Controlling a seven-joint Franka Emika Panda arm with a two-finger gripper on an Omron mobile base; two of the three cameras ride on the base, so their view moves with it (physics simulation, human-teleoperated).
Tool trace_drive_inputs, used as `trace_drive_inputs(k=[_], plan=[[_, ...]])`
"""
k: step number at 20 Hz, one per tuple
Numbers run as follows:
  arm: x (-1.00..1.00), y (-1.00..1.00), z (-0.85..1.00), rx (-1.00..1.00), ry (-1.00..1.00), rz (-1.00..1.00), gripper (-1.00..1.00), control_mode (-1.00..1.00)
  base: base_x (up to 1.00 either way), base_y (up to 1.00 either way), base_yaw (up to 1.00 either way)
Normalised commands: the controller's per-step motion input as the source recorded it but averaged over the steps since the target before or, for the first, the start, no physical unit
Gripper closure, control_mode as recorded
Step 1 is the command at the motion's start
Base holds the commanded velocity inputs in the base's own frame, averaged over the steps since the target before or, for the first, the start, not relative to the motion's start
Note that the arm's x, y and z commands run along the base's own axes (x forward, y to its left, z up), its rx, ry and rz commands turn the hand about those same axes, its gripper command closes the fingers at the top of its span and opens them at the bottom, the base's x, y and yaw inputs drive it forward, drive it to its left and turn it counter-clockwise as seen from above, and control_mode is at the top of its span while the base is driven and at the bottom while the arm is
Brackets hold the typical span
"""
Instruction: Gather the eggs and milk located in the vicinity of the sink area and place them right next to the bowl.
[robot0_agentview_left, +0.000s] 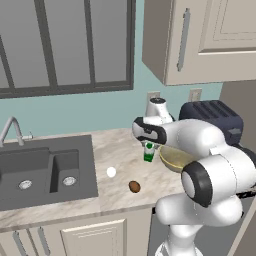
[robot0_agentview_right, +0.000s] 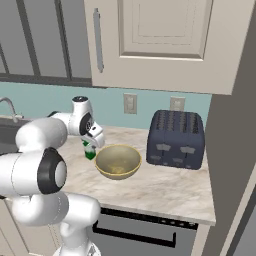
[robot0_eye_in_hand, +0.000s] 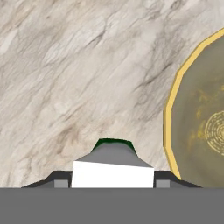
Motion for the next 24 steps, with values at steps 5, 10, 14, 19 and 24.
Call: trace_drive_inputs(k=[5,10,14,19,24], plan=[[0.0,-0.03,-0.11,0.0,0.08,0.0,1.0,-1.0,0.0,0.0,0.0],[0.0,-0.01,-0.08,0.0,0.01,0.0,1.0,-1.0,0.0,0.0,0.0],[0.0,0.0,-0.02,0.0,0.0,0.0,1.0,-1.0,0.0,0.0,0.0],[-0.04,-0.1,-0.02,0.0,-0.02,0.0,1.0,-1.0,0.0,0.0,0.0],[-0.01,-0.12,0.0,0.0,-0.01,0.0,1.0,-1.0,0.0,0.0,0.0]])
